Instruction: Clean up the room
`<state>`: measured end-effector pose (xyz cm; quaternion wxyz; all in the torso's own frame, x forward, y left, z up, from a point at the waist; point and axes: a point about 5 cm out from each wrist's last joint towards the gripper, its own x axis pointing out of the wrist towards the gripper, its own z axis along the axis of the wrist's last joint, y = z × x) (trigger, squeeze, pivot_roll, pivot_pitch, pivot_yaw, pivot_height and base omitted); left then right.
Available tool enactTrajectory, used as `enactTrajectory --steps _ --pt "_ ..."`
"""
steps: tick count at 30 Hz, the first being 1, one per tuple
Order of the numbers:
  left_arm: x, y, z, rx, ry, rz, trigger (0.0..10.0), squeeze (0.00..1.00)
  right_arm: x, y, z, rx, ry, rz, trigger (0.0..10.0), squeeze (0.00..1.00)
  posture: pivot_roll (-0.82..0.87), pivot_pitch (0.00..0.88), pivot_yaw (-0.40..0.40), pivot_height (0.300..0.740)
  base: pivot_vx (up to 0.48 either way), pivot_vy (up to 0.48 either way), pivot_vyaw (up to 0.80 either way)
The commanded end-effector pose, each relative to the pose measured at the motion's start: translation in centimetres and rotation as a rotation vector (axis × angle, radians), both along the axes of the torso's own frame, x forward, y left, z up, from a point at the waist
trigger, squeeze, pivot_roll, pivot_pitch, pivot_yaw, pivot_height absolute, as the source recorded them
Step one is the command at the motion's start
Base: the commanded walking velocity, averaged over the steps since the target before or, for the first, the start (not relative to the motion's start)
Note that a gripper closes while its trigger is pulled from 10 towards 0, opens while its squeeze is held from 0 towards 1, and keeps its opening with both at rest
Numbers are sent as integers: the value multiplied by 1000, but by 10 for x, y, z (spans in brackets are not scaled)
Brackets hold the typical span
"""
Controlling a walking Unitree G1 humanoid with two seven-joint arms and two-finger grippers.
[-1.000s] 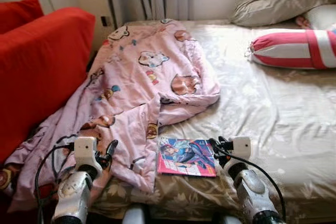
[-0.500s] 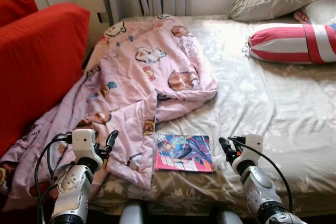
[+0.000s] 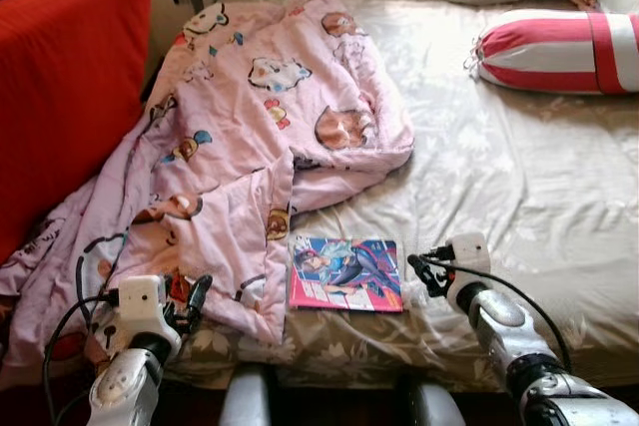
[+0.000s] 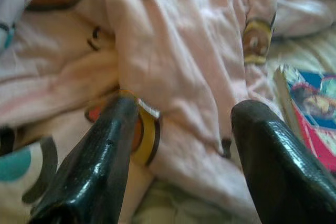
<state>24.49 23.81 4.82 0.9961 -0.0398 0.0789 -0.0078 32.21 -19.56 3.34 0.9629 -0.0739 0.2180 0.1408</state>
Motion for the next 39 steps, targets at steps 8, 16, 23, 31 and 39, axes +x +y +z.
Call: enactTrajectory --steps 8,16,23,31,39 --pt "-11 7 8 23 30 6 10000 0 1 -17 6 -307 59 238 10000 0 238 252 21 602 0 0 0" --pt "-21 11 13 37 53 5 10000 0 6 -13 15 -402 50 389 10000 0 260 268 34 602 0 0 0" --pt "-26 12 14 39 69 3 10000 0 8 -11 16 -442 54 407 10000 0 262 272 38 602 0 0 0" --pt "-29 10 14 39 90 -1 10000 0 11 -9 17 -502 40 421 10000 0 272 277 40 602 0 0 0" --pt "-35 14 15 47 105 11 10000 0 14 -4 21 -535 1 427 10000 0 293 281 40 602 0 0 0"
